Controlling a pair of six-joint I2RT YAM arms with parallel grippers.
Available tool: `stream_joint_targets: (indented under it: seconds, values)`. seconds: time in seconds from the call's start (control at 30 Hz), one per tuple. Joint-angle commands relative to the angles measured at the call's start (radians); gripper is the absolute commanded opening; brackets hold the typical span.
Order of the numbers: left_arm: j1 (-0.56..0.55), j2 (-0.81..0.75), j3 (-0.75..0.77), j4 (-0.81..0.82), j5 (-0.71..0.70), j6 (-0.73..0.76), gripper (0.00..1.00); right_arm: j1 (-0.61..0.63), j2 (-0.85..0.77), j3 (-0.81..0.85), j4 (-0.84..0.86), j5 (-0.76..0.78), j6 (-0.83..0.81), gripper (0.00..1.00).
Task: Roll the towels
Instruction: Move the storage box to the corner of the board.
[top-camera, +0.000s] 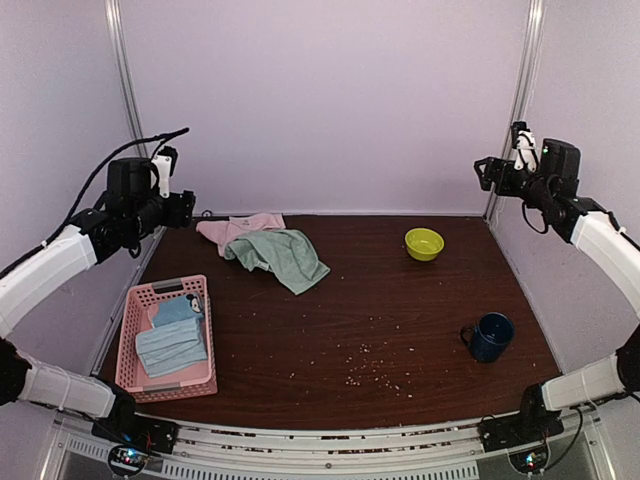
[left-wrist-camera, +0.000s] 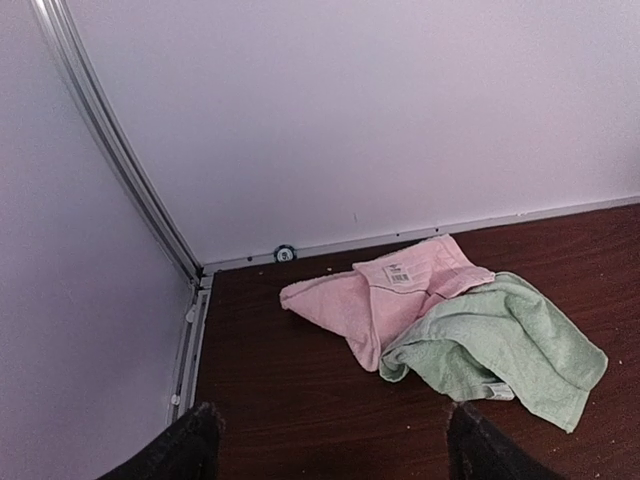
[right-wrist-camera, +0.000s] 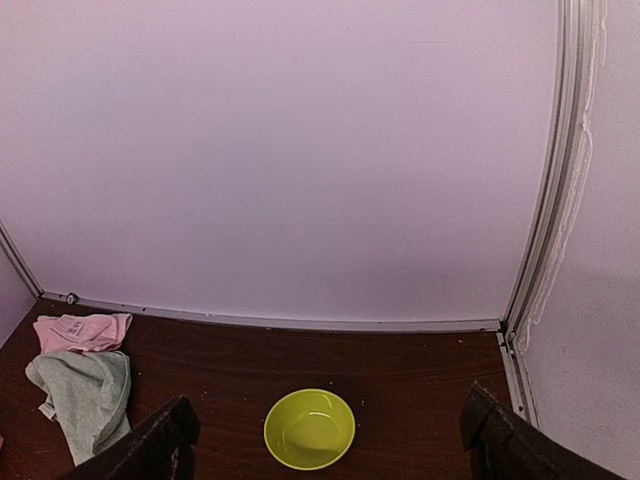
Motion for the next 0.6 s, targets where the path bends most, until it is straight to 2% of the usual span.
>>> stream_joint_targets:
  seconds: [0.0,0.1,0.17,0.27,0.3,0.33,0.37,0.43,0.57]
  values:
    - [0.033,0.019,0.079,-0.161,0.111,-0.057,0.79,-0.010,-0.041,-0.033,-0.026,-0.059,-0.049,0.96]
    - [0.047,0.031,0.108,-0.259,0.158,-0.079,0.76,-0.010,-0.031,-0.040,-0.067,-0.156,-0.128,0.98]
    - [0.056,0.040,0.124,-0.330,0.182,-0.098,0.70,-0.008,-0.017,-0.041,-0.082,-0.208,-0.157,0.96]
    - [0.063,0.046,0.127,-0.423,0.205,-0.140,0.55,0.001,-0.012,-0.045,-0.101,-0.293,-0.198,0.90]
    - [0.064,0.047,0.122,-0.451,0.207,-0.156,0.46,0.003,-0.011,-0.047,-0.106,-0.321,-0.211,0.85]
    - [0.067,0.051,0.116,-0.483,0.209,-0.170,0.33,0.006,-0.007,-0.049,-0.117,-0.357,-0.229,0.78]
    - [0.068,0.057,0.109,-0.517,0.212,-0.186,0.20,0.010,-0.003,-0.051,-0.127,-0.384,-0.245,0.66]
    - [0.071,0.075,0.091,-0.577,0.217,-0.216,0.10,0.017,0.008,-0.057,-0.137,-0.421,-0.265,0.27]
    - [0.075,0.118,0.041,-0.647,0.234,-0.262,0.02,0.022,0.024,-0.081,-0.123,-0.457,-0.260,0.06]
